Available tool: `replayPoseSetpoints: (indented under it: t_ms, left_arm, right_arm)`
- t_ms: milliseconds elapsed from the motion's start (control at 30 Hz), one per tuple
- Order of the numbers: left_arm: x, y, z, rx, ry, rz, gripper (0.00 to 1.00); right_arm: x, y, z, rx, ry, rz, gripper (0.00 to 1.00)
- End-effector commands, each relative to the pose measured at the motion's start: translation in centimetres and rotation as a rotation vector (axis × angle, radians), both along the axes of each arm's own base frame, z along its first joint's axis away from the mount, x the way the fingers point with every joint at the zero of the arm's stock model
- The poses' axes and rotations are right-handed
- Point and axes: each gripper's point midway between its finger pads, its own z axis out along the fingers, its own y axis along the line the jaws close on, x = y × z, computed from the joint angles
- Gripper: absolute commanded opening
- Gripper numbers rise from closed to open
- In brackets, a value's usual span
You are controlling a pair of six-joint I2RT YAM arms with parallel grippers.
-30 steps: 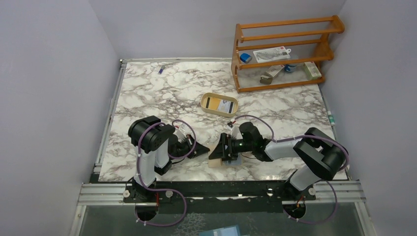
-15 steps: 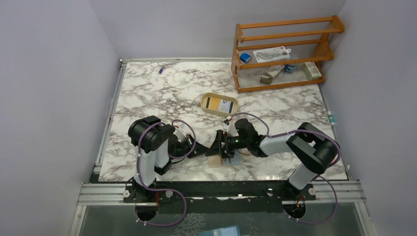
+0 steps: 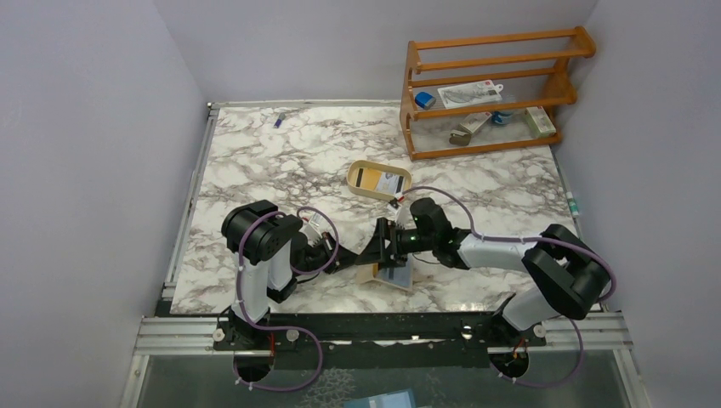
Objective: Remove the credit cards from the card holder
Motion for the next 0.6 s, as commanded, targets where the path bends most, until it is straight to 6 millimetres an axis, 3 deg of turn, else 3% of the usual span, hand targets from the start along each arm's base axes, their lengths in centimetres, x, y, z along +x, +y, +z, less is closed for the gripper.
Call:
replayPoseSetpoints:
  t_ms: [0,167,300,567]
  left_arm:
    - [2.2,1.1,1.9,0.011,-0.237,0.089,0.0]
    - [2.1,1.2,1.9,0.015,-0.235,0.091,0.0]
    - [2.1,1.3,1.8,0.019,-0.234,0.091,0.0]
    - [2.1,1.2,1.7,0.019,-0.232,0.089,0.0]
  right_arm:
    - [0.6,0.7,0.8,0.03,-0.026,0.015,0.88]
    - [0.2,0.2,-1.1,0.012,-0.005,0.01,0.77]
    - [-0.1,-0.7,-2.6,-0.04,0.008,-0.014,0.6]
    - [-0.6,-2.2,-3.4,-0.097,-0.012,-0.033,0.42]
